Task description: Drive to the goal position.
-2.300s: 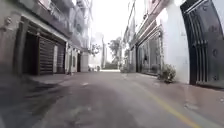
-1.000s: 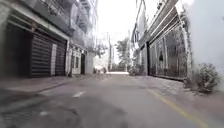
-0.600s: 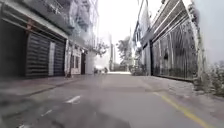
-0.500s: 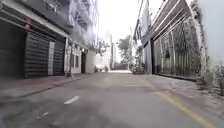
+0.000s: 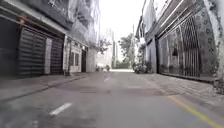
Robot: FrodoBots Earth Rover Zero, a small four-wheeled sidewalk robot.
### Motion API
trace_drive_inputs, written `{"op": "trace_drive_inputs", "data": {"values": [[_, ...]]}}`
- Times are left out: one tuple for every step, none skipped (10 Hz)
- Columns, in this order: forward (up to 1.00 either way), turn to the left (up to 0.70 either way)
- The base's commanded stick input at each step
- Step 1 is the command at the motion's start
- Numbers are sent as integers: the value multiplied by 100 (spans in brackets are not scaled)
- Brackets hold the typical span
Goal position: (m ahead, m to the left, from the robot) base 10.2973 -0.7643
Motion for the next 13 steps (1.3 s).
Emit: {"op": "trace_drive_inputs", "data": {"values": [[100,6],[100,6],[100,6],[100,6],[100,6],[100,6],[100,-34],[100,-31],[100,6],[100,6],[100,6],[100,6],[100,6]]}}
